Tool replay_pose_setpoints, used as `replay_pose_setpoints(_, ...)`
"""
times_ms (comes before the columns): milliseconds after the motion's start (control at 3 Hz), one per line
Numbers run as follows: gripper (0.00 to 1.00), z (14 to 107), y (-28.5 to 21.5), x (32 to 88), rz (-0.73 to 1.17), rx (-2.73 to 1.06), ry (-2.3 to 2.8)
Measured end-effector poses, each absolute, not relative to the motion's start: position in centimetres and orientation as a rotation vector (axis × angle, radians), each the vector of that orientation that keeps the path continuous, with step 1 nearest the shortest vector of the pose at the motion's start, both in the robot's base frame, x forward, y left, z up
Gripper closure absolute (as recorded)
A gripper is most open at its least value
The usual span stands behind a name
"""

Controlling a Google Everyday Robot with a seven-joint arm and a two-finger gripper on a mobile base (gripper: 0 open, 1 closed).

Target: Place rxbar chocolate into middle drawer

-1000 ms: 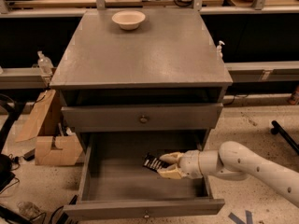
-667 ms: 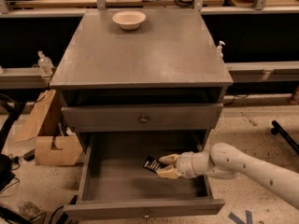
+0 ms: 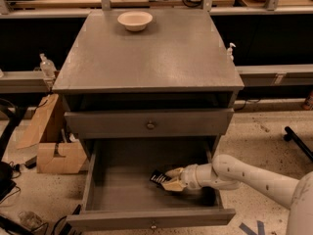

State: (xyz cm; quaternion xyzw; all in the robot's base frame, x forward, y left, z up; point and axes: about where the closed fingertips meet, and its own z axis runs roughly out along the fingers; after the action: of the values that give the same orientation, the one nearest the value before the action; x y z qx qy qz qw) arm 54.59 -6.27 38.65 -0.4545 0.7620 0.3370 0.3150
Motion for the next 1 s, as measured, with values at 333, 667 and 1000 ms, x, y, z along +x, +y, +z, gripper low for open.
replay_pose_setpoints(333, 0.81, 38.57, -6.07, 54.49, 0.893, -1.2, 2.006)
replay_pose_setpoints(667, 0.59, 38.51, -5.87, 54.42, 0.897, -1.202, 2.005)
replay_pose_setpoints(1000, 0.36, 38.45, -5.65, 54.34, 0.901, -1.204, 2.004)
